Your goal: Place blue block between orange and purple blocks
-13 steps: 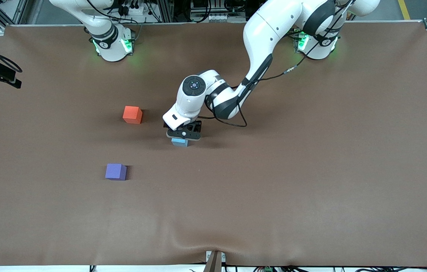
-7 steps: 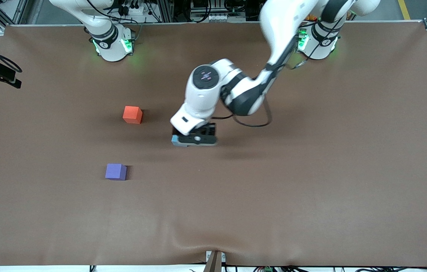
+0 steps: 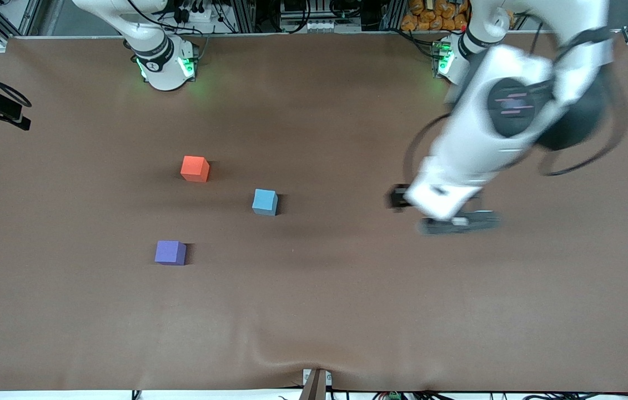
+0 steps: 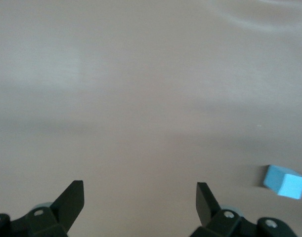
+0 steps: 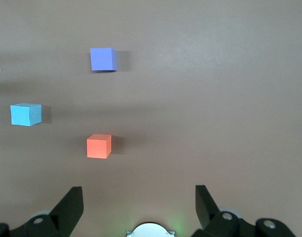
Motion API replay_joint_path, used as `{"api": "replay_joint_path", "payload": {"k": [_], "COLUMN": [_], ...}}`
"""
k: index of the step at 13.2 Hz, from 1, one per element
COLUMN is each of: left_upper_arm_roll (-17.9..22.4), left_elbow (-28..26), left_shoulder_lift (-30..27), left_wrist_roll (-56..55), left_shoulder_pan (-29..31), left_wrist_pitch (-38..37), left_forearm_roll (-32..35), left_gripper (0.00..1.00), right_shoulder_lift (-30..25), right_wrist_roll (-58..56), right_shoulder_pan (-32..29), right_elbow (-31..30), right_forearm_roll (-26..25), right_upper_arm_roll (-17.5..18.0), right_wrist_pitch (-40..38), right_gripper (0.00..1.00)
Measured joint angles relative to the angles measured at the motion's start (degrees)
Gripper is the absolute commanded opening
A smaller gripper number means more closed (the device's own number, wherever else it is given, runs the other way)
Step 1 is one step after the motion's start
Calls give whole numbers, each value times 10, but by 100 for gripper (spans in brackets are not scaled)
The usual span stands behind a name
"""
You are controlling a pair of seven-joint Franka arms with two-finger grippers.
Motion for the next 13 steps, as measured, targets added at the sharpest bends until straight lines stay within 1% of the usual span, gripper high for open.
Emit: {"api": "replay_joint_path", "payload": {"k": [3, 6, 9, 13], "left_upper_arm_roll": [0, -1, -1, -2], "left_elbow": [-20, -81, -152, -214], "left_shoulder_lift": [-55, -119, -189, -245], "left_wrist_roll": [74, 145, 154, 154], "left_shoulder_pan": [78, 141, 164, 177], "left_wrist_pitch": [-47, -57, -57, -54], "left_forearm_roll": [3, 26, 39, 41], "left_gripper": [100, 100, 100, 100], "right_shoulder_lift": [2, 4, 13, 64], "right_wrist_roll": [0, 0, 0, -1], "right_shoulder_pan": [4, 7, 6, 22], "right_elbow": [-1, -1, -1, -4], "right_forearm_roll": [0, 0, 1, 6], "right_upper_arm_roll": [4, 6, 5, 7], "right_wrist_pitch": [-1, -1, -2, -3], "right_gripper": [100, 100, 100, 100]}}
